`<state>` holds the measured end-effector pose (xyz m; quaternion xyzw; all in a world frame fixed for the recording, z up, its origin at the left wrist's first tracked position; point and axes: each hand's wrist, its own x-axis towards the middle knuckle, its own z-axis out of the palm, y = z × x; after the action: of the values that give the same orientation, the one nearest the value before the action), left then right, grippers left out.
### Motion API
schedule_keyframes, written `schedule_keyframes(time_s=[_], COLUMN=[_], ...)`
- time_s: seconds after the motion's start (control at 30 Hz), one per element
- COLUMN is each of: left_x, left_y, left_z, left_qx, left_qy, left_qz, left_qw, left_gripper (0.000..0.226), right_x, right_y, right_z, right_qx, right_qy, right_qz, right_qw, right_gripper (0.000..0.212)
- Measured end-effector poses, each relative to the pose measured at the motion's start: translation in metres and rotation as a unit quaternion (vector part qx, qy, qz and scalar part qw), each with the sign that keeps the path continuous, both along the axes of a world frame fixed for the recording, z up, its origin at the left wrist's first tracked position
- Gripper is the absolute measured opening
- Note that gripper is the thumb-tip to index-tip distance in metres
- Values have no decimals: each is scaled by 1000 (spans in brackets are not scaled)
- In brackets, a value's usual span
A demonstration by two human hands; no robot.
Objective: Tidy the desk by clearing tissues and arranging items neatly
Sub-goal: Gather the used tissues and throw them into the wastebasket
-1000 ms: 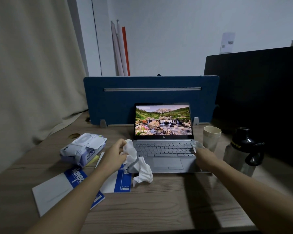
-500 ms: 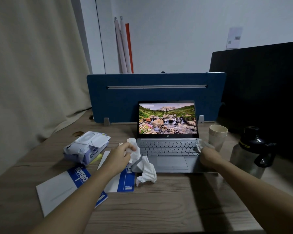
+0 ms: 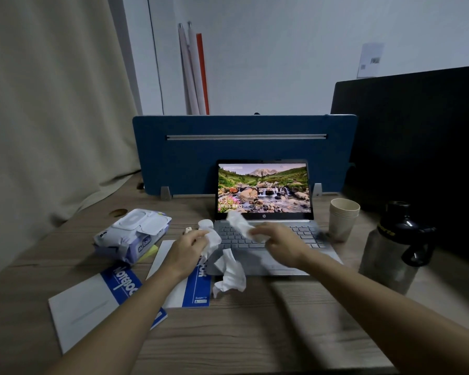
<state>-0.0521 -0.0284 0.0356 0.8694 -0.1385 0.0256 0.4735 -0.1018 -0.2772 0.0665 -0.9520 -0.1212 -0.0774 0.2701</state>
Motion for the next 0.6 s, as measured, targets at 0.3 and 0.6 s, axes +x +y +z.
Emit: schedule_keyframes(time_s=[0.3, 0.6], left_x=[-3, -1], left_y=[13, 17], left_z=[2, 1], left_qx=[-11, 39], left_qy=[-11, -60], left_qz=[23, 89], left_qw=[1000, 993], left_gripper=[42, 20], right_x=[-8, -12], right_y=[49, 41], right_z=[-1, -6], right_qx=[-94, -69], right_qy=[0, 3], right_qz=[116, 95], right_qw=[989, 993], right_gripper=[66, 43])
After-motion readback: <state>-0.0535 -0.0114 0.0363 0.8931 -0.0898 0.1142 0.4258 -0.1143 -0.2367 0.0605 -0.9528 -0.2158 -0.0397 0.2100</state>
